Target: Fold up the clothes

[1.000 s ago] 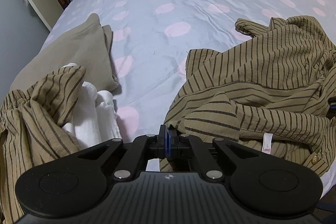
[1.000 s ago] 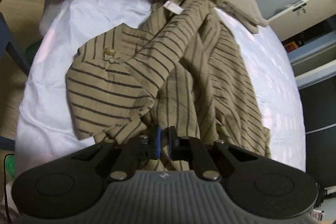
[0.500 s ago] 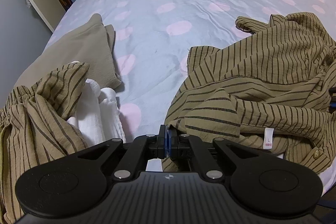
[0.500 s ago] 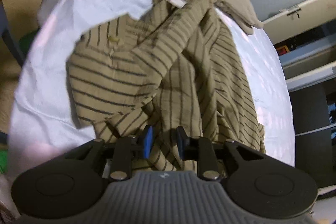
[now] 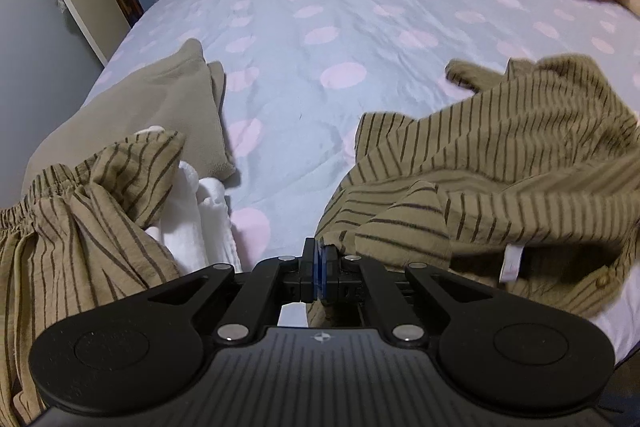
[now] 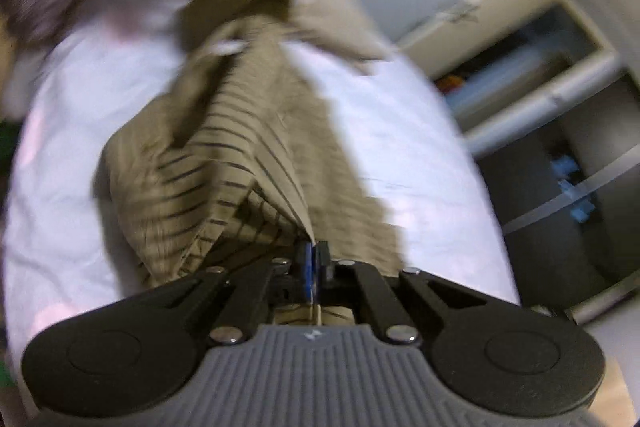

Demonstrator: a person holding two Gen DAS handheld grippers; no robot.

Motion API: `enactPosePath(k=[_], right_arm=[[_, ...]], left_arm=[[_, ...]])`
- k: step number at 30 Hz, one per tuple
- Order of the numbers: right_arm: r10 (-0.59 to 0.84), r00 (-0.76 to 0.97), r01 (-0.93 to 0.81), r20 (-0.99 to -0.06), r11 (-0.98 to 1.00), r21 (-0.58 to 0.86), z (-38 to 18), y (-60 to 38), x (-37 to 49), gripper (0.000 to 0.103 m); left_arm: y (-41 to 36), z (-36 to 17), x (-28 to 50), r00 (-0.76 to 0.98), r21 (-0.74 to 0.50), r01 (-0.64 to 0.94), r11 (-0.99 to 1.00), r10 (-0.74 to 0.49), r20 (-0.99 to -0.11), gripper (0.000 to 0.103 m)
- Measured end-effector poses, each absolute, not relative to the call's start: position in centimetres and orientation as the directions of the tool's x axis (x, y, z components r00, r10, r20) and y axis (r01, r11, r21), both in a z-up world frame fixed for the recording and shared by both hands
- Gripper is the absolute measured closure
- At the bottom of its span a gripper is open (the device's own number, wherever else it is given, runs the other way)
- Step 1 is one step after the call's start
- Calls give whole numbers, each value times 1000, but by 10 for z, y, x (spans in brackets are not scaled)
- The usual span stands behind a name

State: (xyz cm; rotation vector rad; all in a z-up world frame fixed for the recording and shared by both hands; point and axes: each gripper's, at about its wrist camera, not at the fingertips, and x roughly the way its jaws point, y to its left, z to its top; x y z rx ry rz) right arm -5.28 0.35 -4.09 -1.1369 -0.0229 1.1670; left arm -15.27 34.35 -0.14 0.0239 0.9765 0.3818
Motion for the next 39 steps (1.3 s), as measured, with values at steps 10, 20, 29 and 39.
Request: enactPosePath(k=[10, 20, 29, 39], right_arm=[[639, 739, -565, -214, 414, -714, 60, -22, -27, 102], [535, 829, -278, 159, 643, -714, 220, -52, -48, 102], [430, 817, -89, 384, 752, -653, 327, -90, -91, 102], [428, 823, -146, 375, 796, -588, 337, -97, -102, 102]], left_arm=[[313, 85, -168, 760, 86, -274, 958, 270, -591, 103], [254, 261, -191, 938, 186, -269, 945, 301, -170, 103], [188, 384, -253, 962, 251, -260, 933, 226, 157, 103], [160, 413, -273, 951, 262, -278, 924, 227, 211, 103]])
